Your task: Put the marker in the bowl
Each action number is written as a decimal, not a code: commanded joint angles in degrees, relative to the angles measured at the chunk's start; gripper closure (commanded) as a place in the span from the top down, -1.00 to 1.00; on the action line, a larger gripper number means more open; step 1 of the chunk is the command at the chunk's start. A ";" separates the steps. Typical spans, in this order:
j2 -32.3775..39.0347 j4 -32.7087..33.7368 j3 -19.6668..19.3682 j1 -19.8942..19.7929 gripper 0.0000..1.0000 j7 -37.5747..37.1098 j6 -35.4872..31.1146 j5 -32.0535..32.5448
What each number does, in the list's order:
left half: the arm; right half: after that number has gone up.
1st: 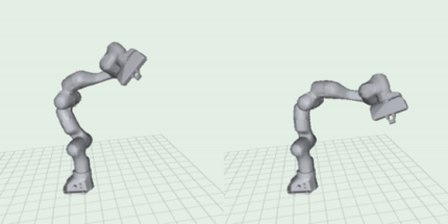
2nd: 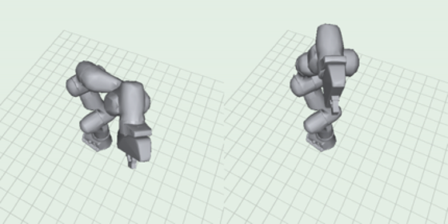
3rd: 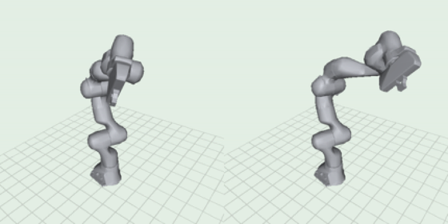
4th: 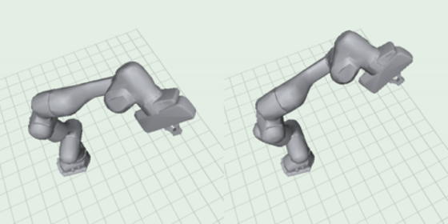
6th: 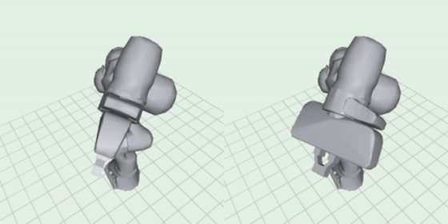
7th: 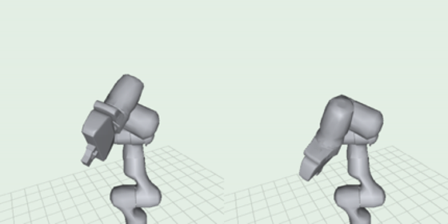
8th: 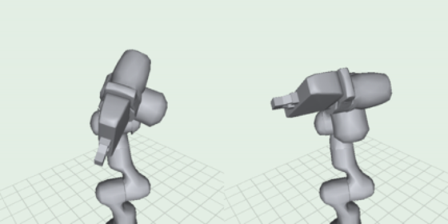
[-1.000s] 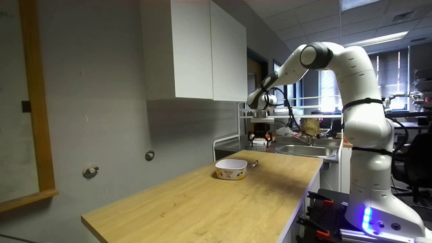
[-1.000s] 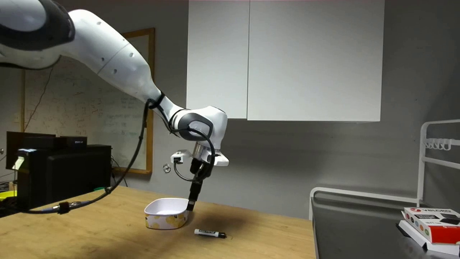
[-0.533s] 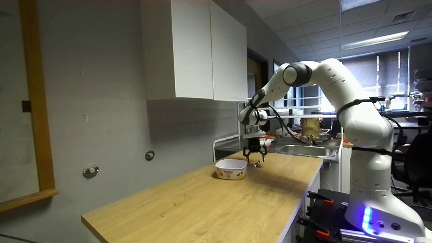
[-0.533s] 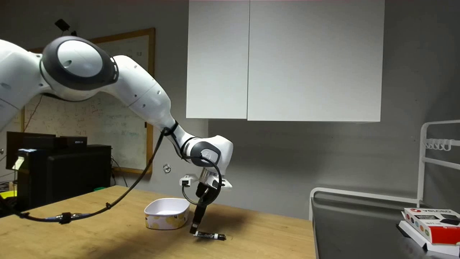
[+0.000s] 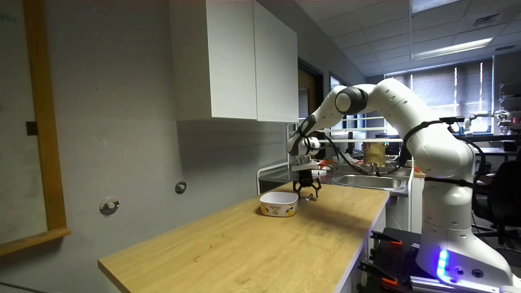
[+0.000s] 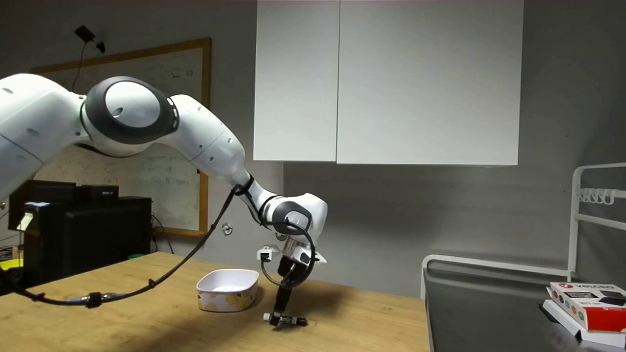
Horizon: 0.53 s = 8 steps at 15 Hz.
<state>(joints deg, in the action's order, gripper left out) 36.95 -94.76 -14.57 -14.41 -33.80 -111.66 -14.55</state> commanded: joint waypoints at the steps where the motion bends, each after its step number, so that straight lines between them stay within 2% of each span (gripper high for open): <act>1: 3.34 4.68 -0.19 -1.13 0.46 -0.78 2.34 -0.39; 8: 3.35 5.88 -0.28 -1.54 -0.62 -0.89 2.62 -0.09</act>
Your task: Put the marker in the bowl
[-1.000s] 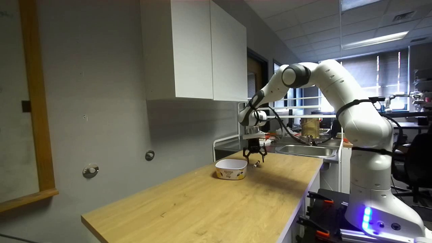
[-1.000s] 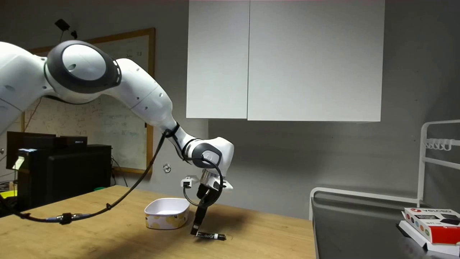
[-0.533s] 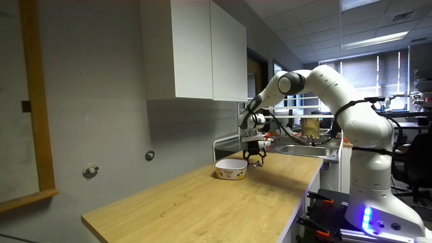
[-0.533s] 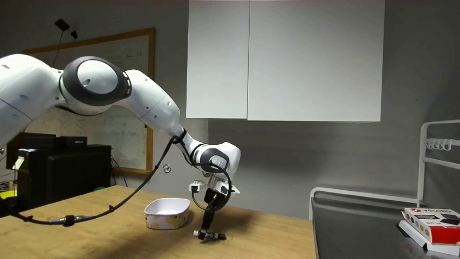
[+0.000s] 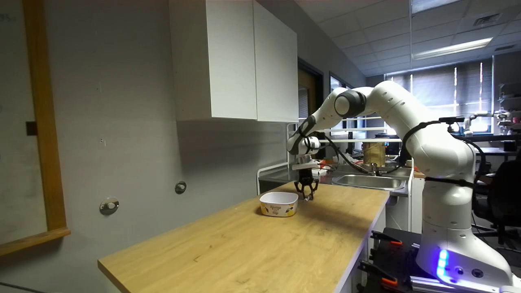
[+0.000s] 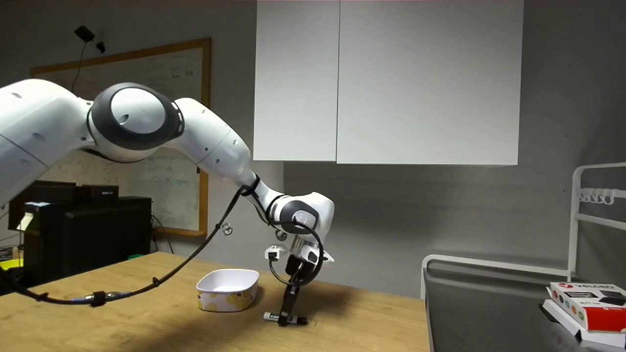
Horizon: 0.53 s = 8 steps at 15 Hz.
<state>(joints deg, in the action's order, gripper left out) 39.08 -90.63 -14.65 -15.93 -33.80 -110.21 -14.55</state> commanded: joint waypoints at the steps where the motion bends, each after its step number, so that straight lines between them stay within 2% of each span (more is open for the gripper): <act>1: 0.66 1.35 -0.17 0.09 -0.76 -0.86 0.98 -0.14; 2: 0.33 1.21 -0.22 0.19 -0.91 -0.90 0.99 -0.04; 3: -0.36 0.72 -0.32 0.40 -0.95 -0.94 0.90 0.16; 4: -1.12 0.19 -0.35 0.63 -0.85 -1.04 0.86 0.25; 8: -6.29 -3.98 -1.01 3.62 -0.84 -1.64 -0.95 3.36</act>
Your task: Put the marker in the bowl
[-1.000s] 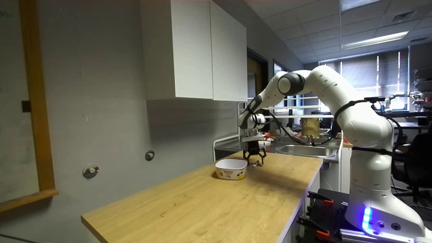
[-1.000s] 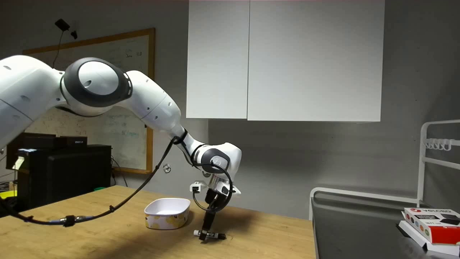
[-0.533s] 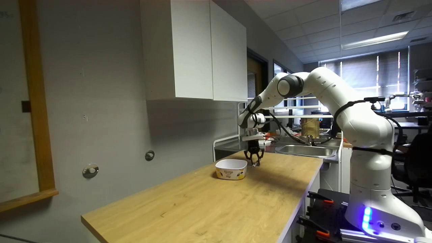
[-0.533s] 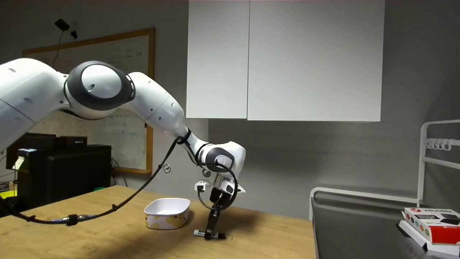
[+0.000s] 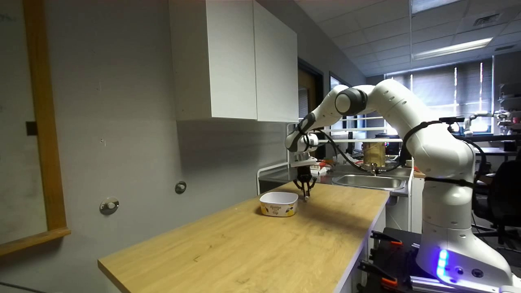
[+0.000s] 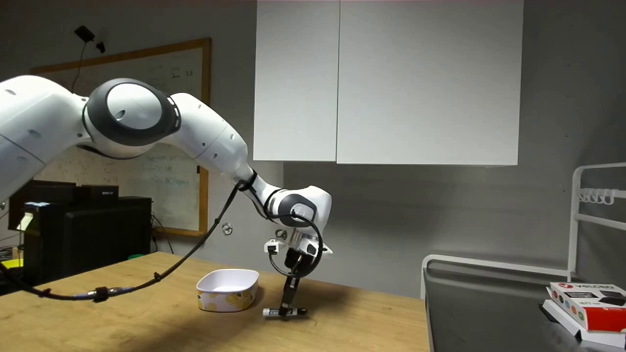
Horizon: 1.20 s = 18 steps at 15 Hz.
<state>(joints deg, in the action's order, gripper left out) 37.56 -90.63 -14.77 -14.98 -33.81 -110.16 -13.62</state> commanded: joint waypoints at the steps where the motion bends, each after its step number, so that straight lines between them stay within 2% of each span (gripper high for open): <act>1: -6.26 -4.96 -0.96 3.49 -0.84 -1.79 -1.50 3.33; 9: -20.73 -14.60 -0.14 11.75 -0.84 -10.41 -10.16 14.10; 12: -22.07 -15.11 1.60 13.91 -0.84 -14.44 -11.52 17.00; 18: -20.28 -15.53 5.29 18.01 -0.86 -21.05 -11.31 22.95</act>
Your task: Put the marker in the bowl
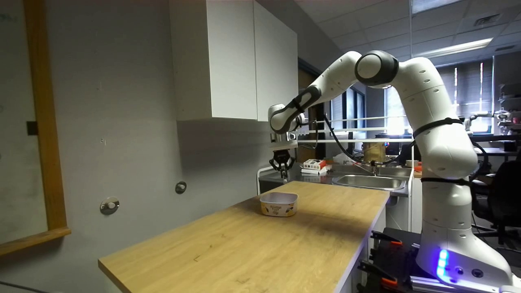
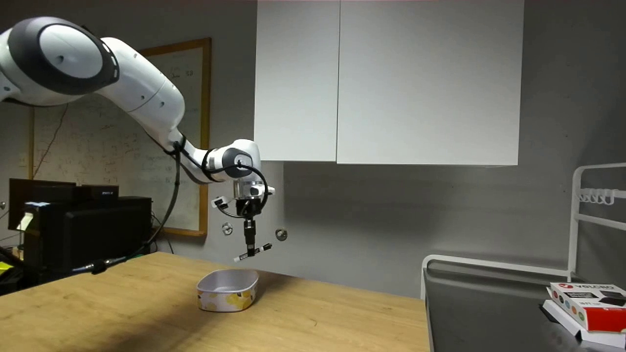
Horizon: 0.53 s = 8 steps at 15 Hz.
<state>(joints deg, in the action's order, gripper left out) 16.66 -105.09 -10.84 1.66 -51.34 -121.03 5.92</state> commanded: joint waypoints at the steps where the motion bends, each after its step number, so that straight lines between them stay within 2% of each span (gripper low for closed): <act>1: 0.99 -1.27 1.76 2.12 -0.86 -4.62 -0.12 4.86; 8: 4.48 -2.02 2.95 4.93 -0.87 -8.77 0.87 11.45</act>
<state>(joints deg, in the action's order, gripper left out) 19.98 -106.74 -8.35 6.20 -58.03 -120.89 15.00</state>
